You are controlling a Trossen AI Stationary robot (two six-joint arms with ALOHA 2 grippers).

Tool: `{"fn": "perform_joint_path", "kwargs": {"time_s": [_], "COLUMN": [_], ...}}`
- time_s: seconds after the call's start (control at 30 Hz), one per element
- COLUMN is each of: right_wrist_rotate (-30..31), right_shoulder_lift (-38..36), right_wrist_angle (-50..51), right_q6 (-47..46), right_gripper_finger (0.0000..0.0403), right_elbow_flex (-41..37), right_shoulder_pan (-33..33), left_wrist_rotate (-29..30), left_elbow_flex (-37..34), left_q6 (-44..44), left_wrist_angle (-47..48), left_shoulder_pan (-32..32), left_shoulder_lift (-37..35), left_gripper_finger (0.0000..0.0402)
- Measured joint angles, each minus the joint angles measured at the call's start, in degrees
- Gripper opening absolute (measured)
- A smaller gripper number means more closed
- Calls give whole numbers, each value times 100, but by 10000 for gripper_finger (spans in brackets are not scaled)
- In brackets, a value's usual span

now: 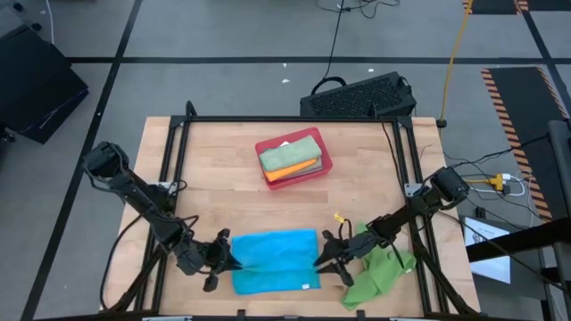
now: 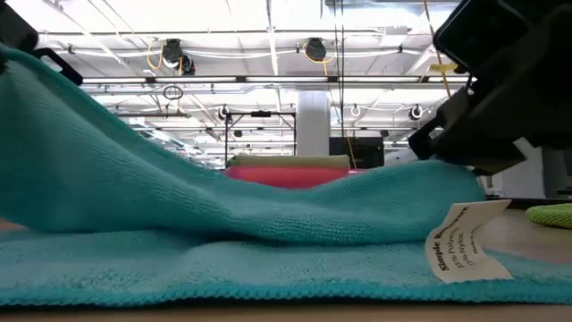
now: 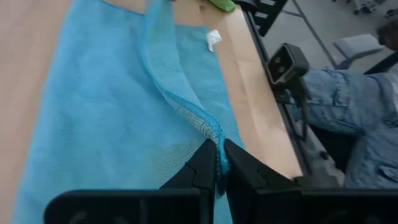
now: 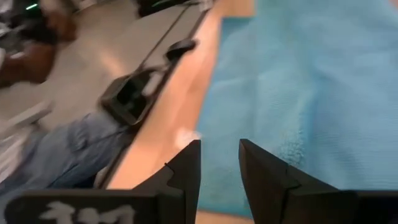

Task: Fold microfiber towels
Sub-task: Fold the blue microfiber cloth

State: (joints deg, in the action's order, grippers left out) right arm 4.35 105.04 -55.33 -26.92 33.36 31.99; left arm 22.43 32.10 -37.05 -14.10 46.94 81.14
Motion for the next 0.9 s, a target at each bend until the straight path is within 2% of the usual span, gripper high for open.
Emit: {"fn": "perform_joint_path", "kwargs": {"time_s": [0.17,0.33,0.57,0.9], "right_wrist_rotate": [722,779,775,775], "right_shoulder_lift": [-1,-18,-271,-372], "right_wrist_angle": [-4,-38,-58,727], "right_q6": [-76,-87,-176,-488], "right_gripper_finger": [102,102,102,102], "right_elbow_flex": [0,0,0,0], "right_shoulder_pan": [-20,-44,-39,-39], "left_wrist_rotate": [-46,-15,-155,-301], "left_elbow_flex": [0,0,0,0], "left_q6": [-249,-370,-435,-702], "left_wrist_angle": [-10,-155,-712,-824], "left_shoulder_pan": [125,204,201,372], "left_shoulder_lift": [0,95,621,871], "left_gripper_finger": [27,27,32,134]}}
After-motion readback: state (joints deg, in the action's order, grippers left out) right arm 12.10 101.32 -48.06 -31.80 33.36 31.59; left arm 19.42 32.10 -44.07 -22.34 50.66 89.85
